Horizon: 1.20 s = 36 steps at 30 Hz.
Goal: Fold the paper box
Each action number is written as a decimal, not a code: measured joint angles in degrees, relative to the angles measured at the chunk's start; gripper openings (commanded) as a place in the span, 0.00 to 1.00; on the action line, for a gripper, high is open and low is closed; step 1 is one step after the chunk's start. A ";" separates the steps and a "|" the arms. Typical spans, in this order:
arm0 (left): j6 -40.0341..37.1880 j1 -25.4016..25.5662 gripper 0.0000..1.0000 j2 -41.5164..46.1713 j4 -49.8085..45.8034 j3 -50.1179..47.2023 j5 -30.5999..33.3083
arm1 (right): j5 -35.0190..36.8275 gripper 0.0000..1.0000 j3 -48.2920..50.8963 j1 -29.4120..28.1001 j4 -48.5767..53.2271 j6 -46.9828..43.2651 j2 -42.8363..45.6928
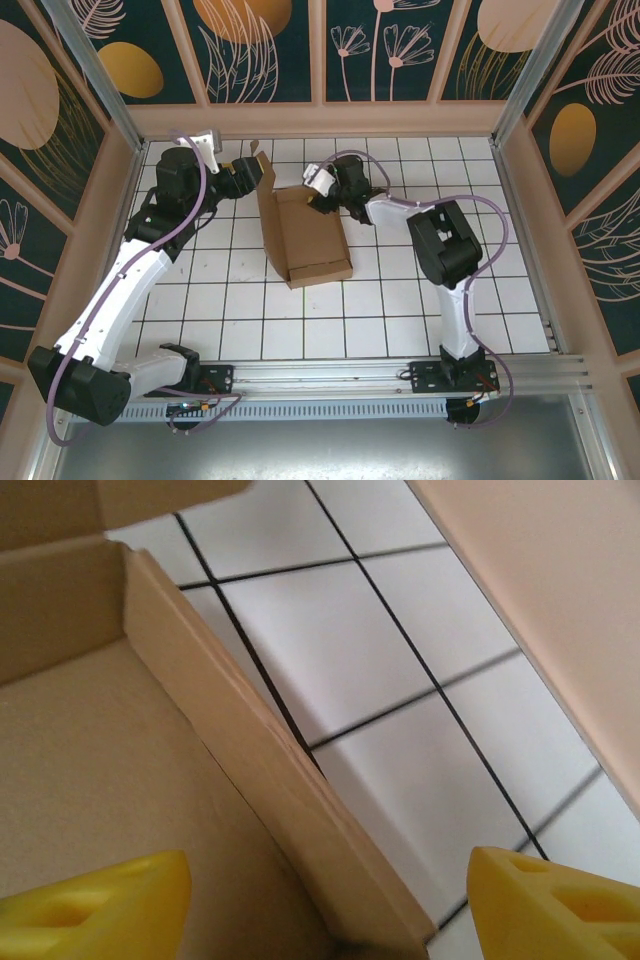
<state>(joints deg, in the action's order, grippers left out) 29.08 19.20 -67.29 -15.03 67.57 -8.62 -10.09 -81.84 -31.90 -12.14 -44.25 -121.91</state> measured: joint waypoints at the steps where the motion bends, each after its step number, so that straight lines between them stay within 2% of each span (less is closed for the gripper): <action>1: 0.00 0.00 0.71 -0.11 -0.09 0.13 -0.13 | -1.05 0.71 -1.14 0.00 0.46 -1.40 -0.90; 7: 0.02 0.00 0.71 -1.11 -0.17 0.48 -1.31 | -3.87 0.62 -10.29 -0.35 5.29 -7.54 -7.28; 15: 0.07 0.00 0.70 -2.84 0.37 0.48 -2.99 | 0.96 0.32 -13.03 -1.20 6.99 -10.75 -10.58; 17: 0.09 0.00 0.70 -2.95 0.94 0.48 -3.19 | 1.97 0.20 -12.85 -1.20 6.58 -10.56 -10.43; 20: 0.20 0.00 0.70 -2.95 1.84 0.46 -3.50 | 3.91 0.11 -10.91 -1.20 6.82 -8.94 -8.66; 27: 0.55 0.00 0.70 -2.95 3.15 0.31 -4.50 | 11.15 0.05 -0.15 -1.33 10.12 -0.15 0.17; 31: 1.40 0.00 0.70 -2.95 4.35 -0.24 -5.42 | 15.91 0.02 6.47 -2.14 14.05 7.76 6.36; 33: 2.01 0.00 0.70 -2.95 5.03 -0.61 -6.05 | 18.91 0.02 7.61 -3.19 17.27 12.15 8.28; 36: 2.56 0.00 0.70 -2.95 5.68 -1.25 -6.64 | 22.95 0.11 8.55 -5.33 21.66 18.86 10.29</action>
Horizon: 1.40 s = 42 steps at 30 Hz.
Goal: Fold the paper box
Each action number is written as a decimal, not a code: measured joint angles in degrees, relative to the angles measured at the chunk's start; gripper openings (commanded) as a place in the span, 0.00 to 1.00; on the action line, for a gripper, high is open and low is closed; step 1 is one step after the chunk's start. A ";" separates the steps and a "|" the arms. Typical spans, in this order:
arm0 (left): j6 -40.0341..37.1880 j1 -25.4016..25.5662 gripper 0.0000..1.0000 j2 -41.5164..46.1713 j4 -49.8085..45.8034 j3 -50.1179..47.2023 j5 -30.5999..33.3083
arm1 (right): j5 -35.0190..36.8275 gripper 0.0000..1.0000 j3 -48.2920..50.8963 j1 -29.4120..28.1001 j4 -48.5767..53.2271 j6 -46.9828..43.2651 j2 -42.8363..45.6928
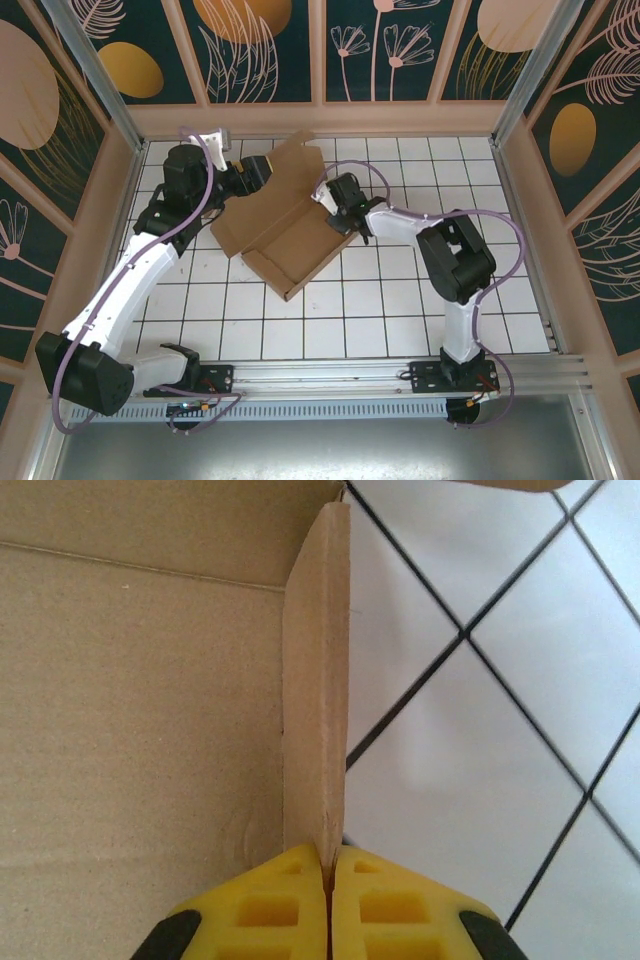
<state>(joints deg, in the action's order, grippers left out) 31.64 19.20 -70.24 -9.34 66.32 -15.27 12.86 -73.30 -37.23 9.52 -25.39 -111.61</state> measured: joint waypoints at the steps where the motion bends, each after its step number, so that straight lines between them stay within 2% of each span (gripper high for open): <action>1: 0.11 0.00 0.70 0.02 0.20 -0.31 -0.11 | 0.76 0.16 0.66 -0.70 1.44 2.19 0.74; 4: 0.33 0.00 0.70 0.28 0.35 -1.51 -0.61 | 0.63 0.29 3.06 -1.86 5.64 6.49 2.71; 7: 0.59 0.00 0.70 0.72 0.35 -2.58 -0.85 | -1.36 0.36 3.65 -1.66 11.10 9.55 3.37; 10: 0.87 0.00 0.70 1.22 0.35 -3.28 -1.03 | -4.15 0.39 2.36 -0.83 14.88 11.63 3.37; 18: 1.03 0.00 0.71 2.86 0.61 -4.02 -1.05 | -12.76 0.38 -5.77 3.67 18.75 15.34 1.01; 24: 1.22 0.00 0.71 3.37 0.61 -4.63 -1.27 | -15.41 0.29 -9.16 3.76 20.09 16.72 -4.98; 31: 1.22 0.00 0.71 4.11 0.61 -5.14 -1.25 | -14.19 0.05 -11.74 3.54 21.20 18.03 -7.50; 34: 1.20 0.00 0.71 4.48 0.61 -5.60 -1.22 | -10.99 0.00 -11.74 2.80 21.31 18.86 -7.50; 36: 1.20 0.00 0.71 4.55 0.59 -5.84 -1.20 | -8.02 0.00 -11.72 1.79 21.40 19.45 -7.50; 42: 1.20 0.00 0.70 4.61 0.17 -6.12 0.13 | 5.66 0.00 -10.14 -2.75 21.97 23.52 -7.48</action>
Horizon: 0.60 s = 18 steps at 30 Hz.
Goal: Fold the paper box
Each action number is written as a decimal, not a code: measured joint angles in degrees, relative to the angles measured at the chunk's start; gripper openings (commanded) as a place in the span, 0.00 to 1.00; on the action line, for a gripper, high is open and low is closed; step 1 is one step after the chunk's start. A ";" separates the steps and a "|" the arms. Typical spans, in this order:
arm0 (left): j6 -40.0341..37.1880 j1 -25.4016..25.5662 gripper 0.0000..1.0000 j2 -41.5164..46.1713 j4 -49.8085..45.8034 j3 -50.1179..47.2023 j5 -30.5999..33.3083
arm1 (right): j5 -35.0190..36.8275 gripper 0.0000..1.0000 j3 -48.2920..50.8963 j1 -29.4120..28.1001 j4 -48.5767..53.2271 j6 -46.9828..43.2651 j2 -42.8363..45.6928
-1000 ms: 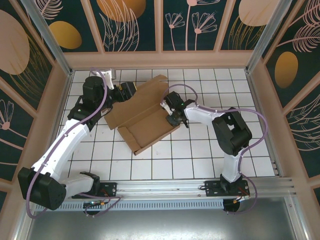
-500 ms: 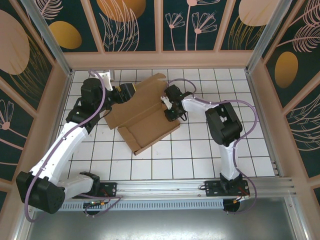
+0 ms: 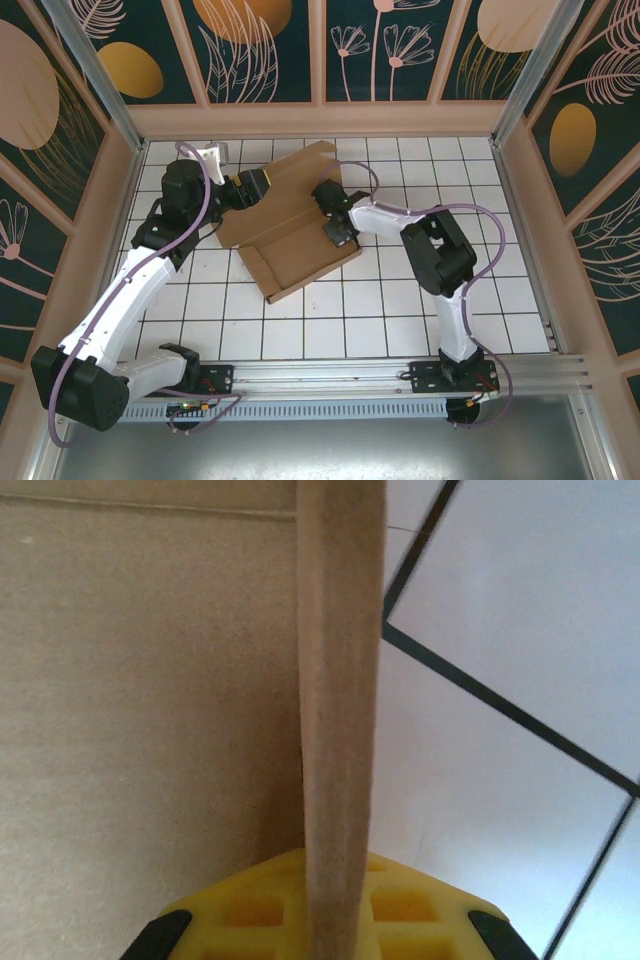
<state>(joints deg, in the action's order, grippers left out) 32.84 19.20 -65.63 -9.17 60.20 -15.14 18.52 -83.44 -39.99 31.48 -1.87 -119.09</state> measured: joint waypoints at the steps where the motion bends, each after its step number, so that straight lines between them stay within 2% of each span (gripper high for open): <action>1: 0.00 0.00 0.70 0.02 -0.26 0.00 0.44 | 1.36 0.00 0.00 -0.46 0.55 1.14 0.00; 6: 0.72 0.00 0.71 0.02 -3.82 0.17 2.99 | 2.45 0.00 1.73 -0.26 1.53 7.23 1.31; 11: 1.36 0.00 0.68 0.11 -9.79 0.50 3.23 | 0.59 0.00 8.26 0.42 0.61 13.33 7.43; 18: 3.30 0.66 0.65 4.68 -19.19 -6.93 9.11 | -1.05 0.00 16.79 0.55 -3.45 19.52 14.58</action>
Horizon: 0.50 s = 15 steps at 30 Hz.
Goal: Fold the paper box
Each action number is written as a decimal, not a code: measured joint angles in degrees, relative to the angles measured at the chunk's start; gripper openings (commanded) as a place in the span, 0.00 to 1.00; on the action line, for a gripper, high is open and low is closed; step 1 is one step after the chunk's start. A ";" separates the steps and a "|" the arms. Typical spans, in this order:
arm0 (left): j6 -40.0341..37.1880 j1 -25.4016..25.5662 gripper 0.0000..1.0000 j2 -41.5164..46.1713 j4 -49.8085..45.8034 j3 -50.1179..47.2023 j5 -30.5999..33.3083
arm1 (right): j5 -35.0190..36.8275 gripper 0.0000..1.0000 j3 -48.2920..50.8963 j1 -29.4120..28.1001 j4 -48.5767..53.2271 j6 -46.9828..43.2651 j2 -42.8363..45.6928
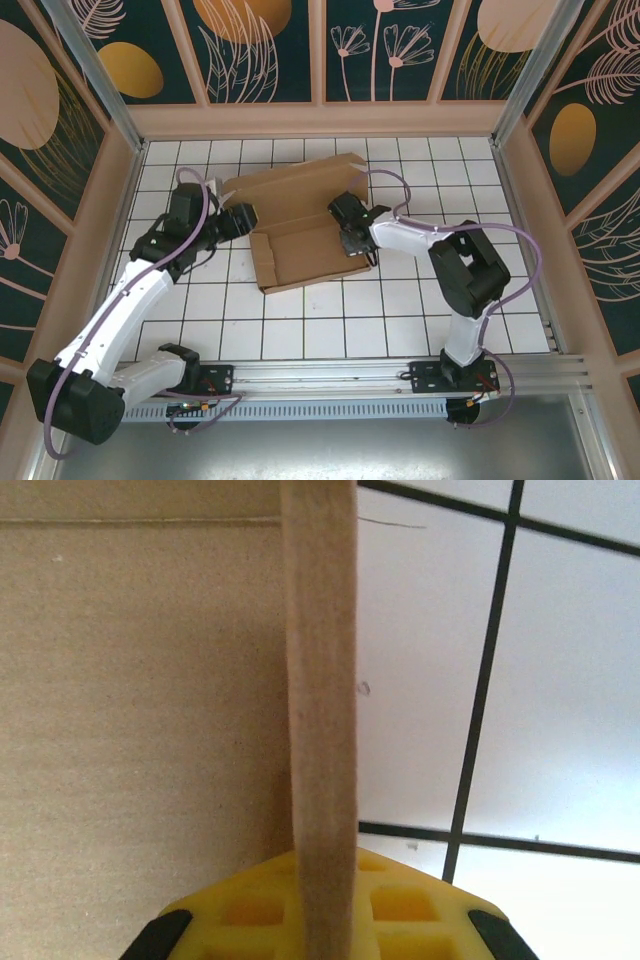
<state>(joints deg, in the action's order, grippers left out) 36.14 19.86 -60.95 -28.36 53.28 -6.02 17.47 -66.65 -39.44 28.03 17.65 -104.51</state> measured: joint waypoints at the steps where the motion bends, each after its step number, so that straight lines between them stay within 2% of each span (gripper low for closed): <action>1: 0.52 0.11 0.64 0.74 -0.76 -2.23 0.50 | -0.20 0.00 1.22 0.00 -0.81 0.74 0.68; 5: 3.15 0.44 0.56 2.99 -1.88 -11.78 0.52 | -1.36 0.00 4.87 0.02 -3.72 2.69 2.05; 8: 4.76 0.48 0.52 2.91 0.46 -17.20 -1.97 | -2.54 0.00 6.60 0.02 -5.84 3.74 2.19; 15: 5.31 0.57 0.49 -5.75 8.96 -18.99 -4.02 | -4.13 0.00 8.09 -0.02 -8.63 4.04 3.17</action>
<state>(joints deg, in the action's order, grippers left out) 41.45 20.43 -66.70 -19.40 34.28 -10.04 13.34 -58.57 -39.46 19.40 21.69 -101.34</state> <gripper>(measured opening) 0.506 0.095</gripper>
